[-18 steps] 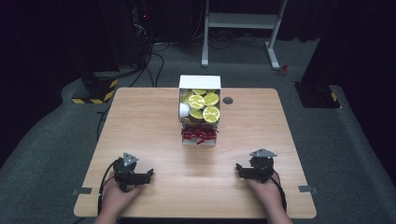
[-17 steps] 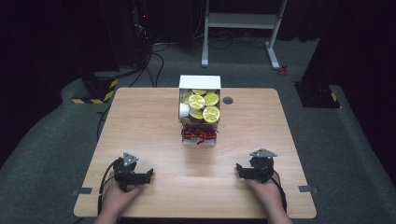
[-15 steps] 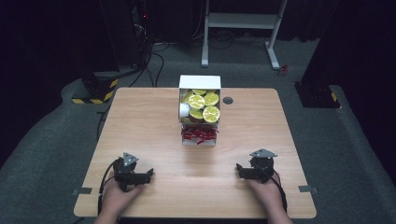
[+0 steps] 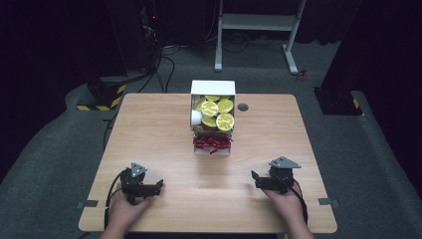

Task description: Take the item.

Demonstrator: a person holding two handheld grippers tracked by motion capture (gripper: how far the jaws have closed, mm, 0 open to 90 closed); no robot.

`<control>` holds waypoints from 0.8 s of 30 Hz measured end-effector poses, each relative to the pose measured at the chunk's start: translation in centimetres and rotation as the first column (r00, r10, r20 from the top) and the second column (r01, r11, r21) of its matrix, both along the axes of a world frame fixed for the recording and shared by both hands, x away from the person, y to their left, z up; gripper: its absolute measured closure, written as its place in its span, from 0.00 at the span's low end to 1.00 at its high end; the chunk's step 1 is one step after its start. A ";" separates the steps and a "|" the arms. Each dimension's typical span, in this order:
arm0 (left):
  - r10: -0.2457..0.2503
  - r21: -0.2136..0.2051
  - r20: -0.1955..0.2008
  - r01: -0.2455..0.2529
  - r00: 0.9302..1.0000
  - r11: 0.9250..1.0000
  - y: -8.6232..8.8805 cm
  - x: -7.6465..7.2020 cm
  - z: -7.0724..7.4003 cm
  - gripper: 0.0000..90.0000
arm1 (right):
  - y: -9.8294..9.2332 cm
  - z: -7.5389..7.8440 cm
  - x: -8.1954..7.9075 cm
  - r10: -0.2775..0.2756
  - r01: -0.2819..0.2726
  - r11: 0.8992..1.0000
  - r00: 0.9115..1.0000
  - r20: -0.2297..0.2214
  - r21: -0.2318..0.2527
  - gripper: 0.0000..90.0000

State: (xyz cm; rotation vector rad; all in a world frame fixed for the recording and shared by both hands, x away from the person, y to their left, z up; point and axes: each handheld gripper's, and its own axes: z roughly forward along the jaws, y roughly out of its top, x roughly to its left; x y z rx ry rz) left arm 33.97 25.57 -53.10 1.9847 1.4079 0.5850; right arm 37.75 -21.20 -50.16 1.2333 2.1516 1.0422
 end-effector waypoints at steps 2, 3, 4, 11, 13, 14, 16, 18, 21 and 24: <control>0.000 0.003 -0.003 0.000 1.000 1.000 0.0 0.0 0.0 0.01 | 0.1 0.2 0.0 0.008 -0.009 1.000 1.000 0.008 0.012 0.10; 0.001 0.003 -0.003 -0.001 1.000 1.000 0.1 0.0 0.0 0.01 | 0.1 0.2 0.0 0.008 -0.009 1.000 1.000 0.008 0.012 0.10; 0.002 0.003 -0.003 -0.002 1.000 1.000 0.0 0.0 0.0 0.01 | 0.1 0.3 0.0 0.014 -0.014 1.000 1.000 0.008 0.009 0.10; 0.002 0.003 -0.003 -0.002 1.000 1.000 0.0 0.0 0.0 0.01 | 0.4 1.2 0.0 0.015 -0.016 1.000 0.999 0.051 0.011 0.10; 0.002 0.003 -0.003 -0.002 1.000 1.000 0.0 0.0 0.0 0.01 | 0.5 1.6 -0.3 0.016 -0.017 1.000 0.998 0.060 0.021 0.10; 0.002 0.003 -0.003 -0.002 1.000 1.000 0.0 0.0 0.0 0.01 | 0.5 1.6 -0.3 0.016 -0.017 1.000 0.998 0.060 0.021 0.10; 0.002 0.003 -0.003 -0.002 1.000 1.000 0.0 0.0 0.0 0.01 | 0.5 1.8 -0.5 0.019 -0.020 1.000 0.997 0.075 0.017 0.10; 0.002 0.003 -0.003 -0.002 1.000 1.000 0.1 0.0 0.0 0.01 | 0.7 2.1 -0.9 0.020 -0.021 1.000 0.997 0.078 0.017 0.10; 0.002 0.003 -0.004 -0.002 1.000 1.000 0.0 0.0 0.0 0.01 | 0.8 2.3 -1.1 0.020 -0.022 1.000 0.997 0.080 0.021 0.13; 0.002 0.003 -0.004 -0.002 1.000 1.000 0.0 0.0 0.0 0.01 | 1.0 2.4 -1.3 0.032 -0.034 0.999 0.997 0.077 0.029 0.13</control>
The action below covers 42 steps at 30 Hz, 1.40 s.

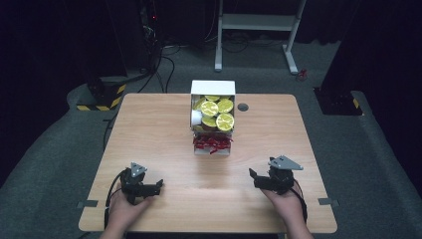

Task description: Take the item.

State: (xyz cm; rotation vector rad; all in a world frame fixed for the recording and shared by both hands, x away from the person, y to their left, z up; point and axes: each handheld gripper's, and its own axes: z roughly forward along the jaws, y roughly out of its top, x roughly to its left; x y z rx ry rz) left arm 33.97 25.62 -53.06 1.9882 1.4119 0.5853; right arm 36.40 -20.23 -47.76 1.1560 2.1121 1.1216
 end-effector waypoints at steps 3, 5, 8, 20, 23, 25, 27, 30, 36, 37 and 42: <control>0.000 0.000 0.000 0.000 1.000 1.000 0.0 0.0 0.0 0.01 | 0.2 -0.1 -0.1 0.003 -0.003 1.000 1.000 -0.005 0.011 0.13; 0.000 0.000 0.000 0.000 1.000 1.000 0.0 0.0 0.0 0.01 | 0.3 -0.3 -0.2 0.005 -0.005 1.000 1.000 -0.005 0.005 0.13; 0.000 0.000 0.000 0.000 1.000 1.000 0.0 0.0 0.0 0.01 | 0.3 -0.4 -0.3 0.013 -0.013 1.000 1.000 -0.001 0.006 0.13; 0.024 -0.002 0.000 -0.024 1.000 1.000 0.0 0.0 0.0 0.00 | 0.2 0.2 -0.3 0.032 -0.032 0.999 0.999 0.019 0.036 0.14; 0.029 0.004 0.006 -0.029 1.000 1.000 0.1 0.0 0.0 0.00 | 0.3 0.4 -0.3 0.029 -0.029 0.998 1.000 0.010 0.048 0.14; 0.029 0.004 0.006 -0.029 1.000 1.000 0.1 0.0 0.0 0.00 | 0.3 0.5 -0.3 0.027 -0.028 0.999 1.000 0.009 0.045 0.14; 0.029 0.004 0.006 -0.029 1.000 1.000 0.1 0.0 0.0 0.00 | 0.3 0.6 -0.3 0.028 -0.029 0.998 0.999 0.017 0.050 0.14; 0.030 0.004 0.006 -0.030 1.000 1.000 0.1 0.0 0.0 0.00 | 0.5 0.9 -0.3 0.029 -0.031 0.998 0.999 0.027 0.052 0.14; 0.029 0.004 0.006 -0.029 1.000 1.000 0.1 0.0 0.0 0.00 | 0.6 1.2 -0.2 0.022 -0.025 0.998 0.999 0.045 0.054 0.16; 0.029 0.004 0.005 -0.029 1.000 1.000 0.1 0.0 0.0 0.00 | 0.6 1.3 0.0 0.003 -0.006 0.998 0.998 0.057 0.059 0.16; 0.024 0.009 0.002 -0.024 1.000 1.000 0.1 0.0 0.0 0.00 | 1.0 2.2 0.2 0.017 -0.020 0.999 0.998 0.060 0.043 0.16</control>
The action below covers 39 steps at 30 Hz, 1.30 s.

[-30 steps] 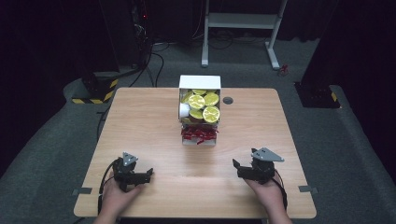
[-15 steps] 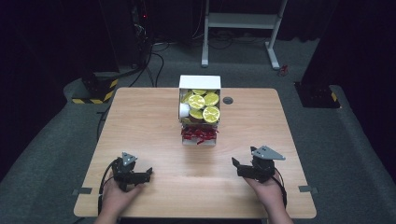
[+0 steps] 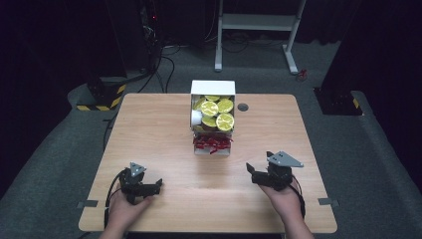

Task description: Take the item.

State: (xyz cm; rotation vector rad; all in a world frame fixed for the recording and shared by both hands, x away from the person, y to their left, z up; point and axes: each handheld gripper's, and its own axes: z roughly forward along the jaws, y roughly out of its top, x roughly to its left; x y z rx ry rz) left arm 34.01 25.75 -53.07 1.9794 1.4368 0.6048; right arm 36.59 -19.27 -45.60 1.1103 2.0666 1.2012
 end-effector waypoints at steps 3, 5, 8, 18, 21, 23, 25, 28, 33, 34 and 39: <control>0.000 0.002 0.001 0.000 1.000 1.000 0.0 0.0 0.0 0.00 | 0.0 0.6 0.6 -0.007 0.008 1.000 1.000 -0.015 0.028 0.16; 0.003 -0.003 0.000 -0.003 1.000 1.000 0.0 0.0 0.0 0.00 | 0.1 0.6 1.0 -0.006 0.007 0.999 1.000 -0.029 0.031 0.16; 0.003 -0.003 -0.001 -0.003 1.000 1.000 0.0 0.0 0.0 0.00 | 0.1 0.6 1.6 -0.020 0.022 0.999 0.998 -0.055 0.035 0.16; 0.003 -0.004 -0.001 -0.003 1.000 1.000 0.0 0.0 0.0 0.00 | 0.1 1.5 2.3 -0.035 0.037 0.998 0.998 -0.042 0.044 0.16; 0.003 -0.004 -0.001 -0.003 1.000 1.000 0.0 0.0 0.0 0.00 | 0.1 1.7 2.5 -0.037 0.039 0.998 0.998 -0.044 0.053 0.16; 0.003 -0.004 -0.001 -0.003 1.000 1.000 0.0 0.0 0.0 0.00 | 0.1 1.8 2.5 -0.039 0.040 0.998 0.999 -0.032 0.055 0.16; 0.003 -0.004 -0.001 -0.003 1.000 1.000 0.0 0.0 0.0 0.00 | 0.0 2.2 2.4 -0.046 0.049 0.997 0.998 -0.036 0.067 0.15; 0.003 -0.004 -0.001 -0.003 1.000 1.000 0.0 0.0 0.0 0.00 | -0.2 2.5 2.3 -0.042 0.043 0.997 0.999 -0.020 0.068 0.15; 0.003 -0.004 -0.001 -0.003 1.000 1.000 0.0 0.0 0.0 0.00 | -0.3 3.0 2.4 -0.042 0.043 0.997 0.999 -0.015 0.070 0.15; 0.003 -0.004 -0.001 -0.003 1.000 1.000 0.0 0.0 0.0 0.00 | -0.3 3.1 2.3 -0.037 0.038 0.997 0.999 -0.015 0.069 0.15; 0.003 -0.004 -0.001 -0.003 1.000 1.000 0.0 0.0 0.0 0.00 | -0.1 3.7 2.1 -0.035 0.035 0.997 0.999 0.004 0.069 0.16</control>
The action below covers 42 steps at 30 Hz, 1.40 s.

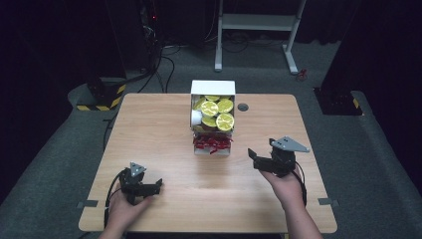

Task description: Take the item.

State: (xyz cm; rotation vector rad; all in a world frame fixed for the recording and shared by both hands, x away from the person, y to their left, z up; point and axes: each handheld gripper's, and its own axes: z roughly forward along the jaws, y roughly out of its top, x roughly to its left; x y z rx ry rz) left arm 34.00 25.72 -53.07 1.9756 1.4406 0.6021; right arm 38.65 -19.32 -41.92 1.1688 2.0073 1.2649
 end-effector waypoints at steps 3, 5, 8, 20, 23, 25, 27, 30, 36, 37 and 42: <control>-0.002 -0.002 -0.002 0.002 1.000 1.000 0.1 0.0 0.0 0.01 | 0.0 0.2 0.0 0.008 -0.008 1.000 1.000 0.003 0.007 0.16; -0.013 -0.001 0.000 0.013 1.000 1.000 0.2 0.0 0.0 0.01 | 0.1 0.4 0.0 0.011 -0.011 1.000 1.000 0.008 0.013 0.15; -0.018 -0.001 0.000 0.018 1.000 1.000 0.2 0.0 0.0 0.01 | 0.1 0.6 0.2 0.020 -0.020 1.000 1.000 0.012 0.022 0.15; 0.013 0.001 0.000 -0.013 1.000 1.000 -0.1 0.4 0.0 0.00 | 1.1 1.0 0.5 0.048 -0.048 0.999 0.999 0.025 0.016 0.15; 0.013 0.001 0.000 -0.013 1.000 1.000 -0.1 0.5 0.0 0.00 | 1.3 1.2 0.5 0.055 -0.056 0.998 0.998 0.026 0.012 0.16; 0.011 0.003 -0.002 -0.011 1.000 1.000 -0.1 0.5 0.0 0.00 | 1.3 1.3 0.4 0.054 -0.054 0.998 0.998 0.026 0.016 0.16; 0.011 0.003 -0.002 -0.011 1.000 1.000 -0.1 0.5 0.0 0.00 | 1.4 1.3 0.4 0.054 -0.055 0.998 0.998 0.030 0.017 0.16; 0.011 0.003 -0.002 -0.011 1.000 1.000 -0.1 0.5 0.0 0.00 | 1.5 1.5 0.3 0.060 -0.061 0.998 0.998 0.033 0.015 0.16; -0.007 0.000 -0.001 0.007 1.000 1.000 0.1 0.4 0.0 0.01 | 1.7 1.8 0.3 0.057 -0.058 0.998 0.998 0.036 0.029 0.16; -0.011 0.002 0.000 0.011 1.000 1.000 0.2 0.3 0.0 0.01 | 1.8 1.9 0.3 0.059 -0.060 0.998 0.998 0.039 0.029 0.16; -0.018 0.005 0.001 0.018 1.000 1.000 0.3 0.3 0.0 0.01 | 2.1 2.8 -0.2 0.062 -0.064 0.997 0.996 0.061 0.035 0.16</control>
